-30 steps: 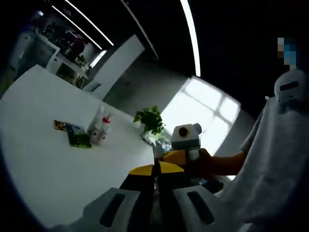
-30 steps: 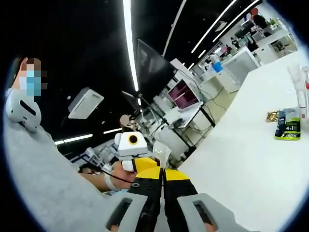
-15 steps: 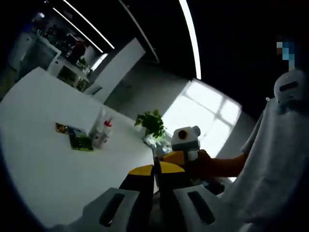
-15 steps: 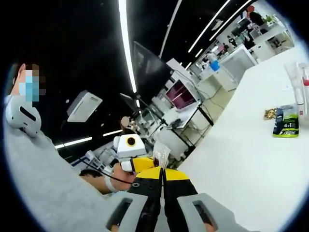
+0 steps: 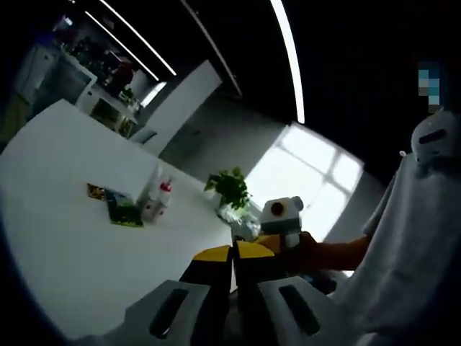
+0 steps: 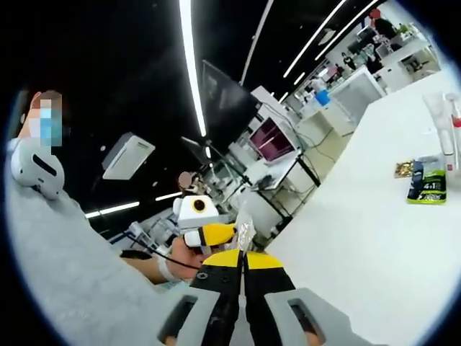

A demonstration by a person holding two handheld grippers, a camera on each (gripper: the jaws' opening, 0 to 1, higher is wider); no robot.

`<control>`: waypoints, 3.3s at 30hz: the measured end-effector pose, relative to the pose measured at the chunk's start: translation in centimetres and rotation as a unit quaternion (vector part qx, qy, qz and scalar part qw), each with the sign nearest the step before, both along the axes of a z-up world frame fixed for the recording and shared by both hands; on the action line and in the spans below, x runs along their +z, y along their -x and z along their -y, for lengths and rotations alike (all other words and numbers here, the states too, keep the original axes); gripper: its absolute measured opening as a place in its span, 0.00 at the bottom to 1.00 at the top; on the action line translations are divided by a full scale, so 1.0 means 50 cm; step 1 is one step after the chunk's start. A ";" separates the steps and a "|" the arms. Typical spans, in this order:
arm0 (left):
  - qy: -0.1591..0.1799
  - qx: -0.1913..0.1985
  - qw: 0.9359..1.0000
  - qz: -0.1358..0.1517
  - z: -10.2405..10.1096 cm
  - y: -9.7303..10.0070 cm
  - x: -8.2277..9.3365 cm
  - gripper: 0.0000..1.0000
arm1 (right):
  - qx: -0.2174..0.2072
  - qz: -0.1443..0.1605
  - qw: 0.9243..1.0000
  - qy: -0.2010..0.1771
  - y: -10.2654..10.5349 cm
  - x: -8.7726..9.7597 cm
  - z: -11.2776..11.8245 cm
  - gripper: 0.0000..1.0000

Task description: Arrange the skincare products in the storage area until every visible bottle or jar stands upright without overlapping.

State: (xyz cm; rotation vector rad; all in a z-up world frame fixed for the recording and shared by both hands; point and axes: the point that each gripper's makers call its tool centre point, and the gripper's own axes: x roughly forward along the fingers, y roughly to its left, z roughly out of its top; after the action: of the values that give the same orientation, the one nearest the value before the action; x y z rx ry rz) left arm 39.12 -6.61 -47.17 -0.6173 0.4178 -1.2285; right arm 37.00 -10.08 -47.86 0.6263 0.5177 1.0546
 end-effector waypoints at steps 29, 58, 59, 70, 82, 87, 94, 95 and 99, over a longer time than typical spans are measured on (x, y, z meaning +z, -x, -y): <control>0.007 -0.013 1.000 -0.002 -0.002 0.004 0.003 0.00 | -0.005 0.024 1.000 0.017 -0.004 -0.002 -0.011 0.01; 0.003 0.009 0.999 -0.048 -0.001 -0.011 -0.012 0.00 | -0.121 0.154 0.932 0.305 -0.013 -0.082 0.111 0.55; 0.002 0.009 0.999 -0.051 -0.001 -0.011 -0.014 0.00 | -0.125 0.157 0.926 0.319 -0.012 -0.088 0.118 0.56; -0.009 0.016 0.997 -0.073 -0.002 -0.022 -0.029 0.00 | -0.113 0.159 0.886 0.420 -0.003 -0.176 0.150 0.54; -0.028 0.029 0.995 -0.096 -0.002 -0.036 -0.052 0.00 | -0.102 0.216 0.868 0.436 0.014 -0.142 0.133 0.48; -0.030 0.033 0.992 -0.120 -0.001 -0.045 -0.063 0.00 | -0.109 0.195 0.879 0.422 0.036 -0.157 0.132 0.49; -0.011 0.065 0.979 -0.191 -0.020 -0.082 -0.084 0.00 | -0.115 0.223 0.858 0.449 0.020 -0.157 0.133 0.48; -0.004 0.067 0.978 -0.197 -0.022 -0.087 -0.083 0.00 | -0.111 0.228 0.854 0.454 0.020 -0.158 0.133 0.47; 0.007 0.073 0.976 -0.205 -0.021 -0.102 -0.076 0.00 | -0.091 0.240 0.845 0.468 0.029 -0.168 0.124 0.44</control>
State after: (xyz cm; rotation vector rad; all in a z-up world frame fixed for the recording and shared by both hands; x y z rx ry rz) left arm 44.22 -5.58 -51.00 -0.9032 0.6955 -0.9631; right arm 35.56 -16.27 -56.24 -0.4511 0.4485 0.6178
